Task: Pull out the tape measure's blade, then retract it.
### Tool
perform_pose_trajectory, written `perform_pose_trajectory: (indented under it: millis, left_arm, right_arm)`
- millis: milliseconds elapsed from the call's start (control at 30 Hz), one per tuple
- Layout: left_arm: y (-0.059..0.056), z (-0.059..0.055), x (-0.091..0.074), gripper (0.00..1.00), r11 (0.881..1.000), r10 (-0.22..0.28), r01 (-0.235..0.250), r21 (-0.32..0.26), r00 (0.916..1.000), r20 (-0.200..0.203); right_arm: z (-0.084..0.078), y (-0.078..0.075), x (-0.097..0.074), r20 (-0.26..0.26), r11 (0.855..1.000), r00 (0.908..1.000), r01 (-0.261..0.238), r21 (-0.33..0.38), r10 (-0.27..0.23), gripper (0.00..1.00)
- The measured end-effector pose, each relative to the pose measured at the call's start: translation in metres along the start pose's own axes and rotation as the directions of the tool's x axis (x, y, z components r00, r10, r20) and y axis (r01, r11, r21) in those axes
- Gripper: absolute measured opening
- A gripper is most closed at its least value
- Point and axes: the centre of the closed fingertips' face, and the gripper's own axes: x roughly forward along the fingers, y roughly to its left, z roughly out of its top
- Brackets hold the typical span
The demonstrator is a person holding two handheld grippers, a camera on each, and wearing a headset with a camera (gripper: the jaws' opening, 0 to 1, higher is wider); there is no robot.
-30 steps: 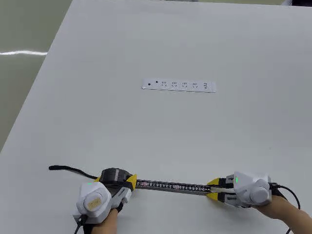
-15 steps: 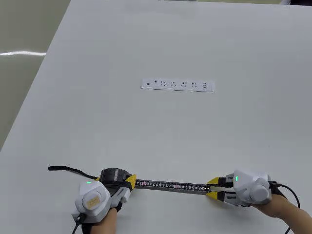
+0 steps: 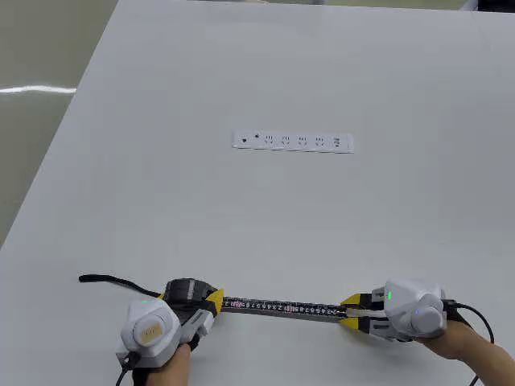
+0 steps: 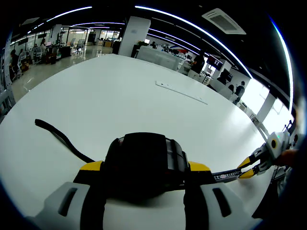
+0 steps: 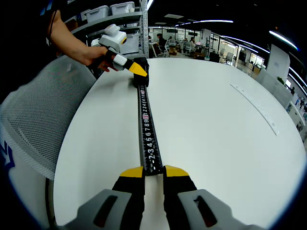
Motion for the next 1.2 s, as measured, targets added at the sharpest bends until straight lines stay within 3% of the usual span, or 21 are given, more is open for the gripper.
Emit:
perform_pose_trajectory:
  millis: [1200]
  left_arm:
    - [0.001,0.0,0.0,0.62,1.0,-0.022,0.022,-0.017,0.9997,-0.01]
  right_arm:
    - [0.009,-0.001,0.011,-0.004,1.0,0.9998,-0.017,-0.007,0.017,0.12]
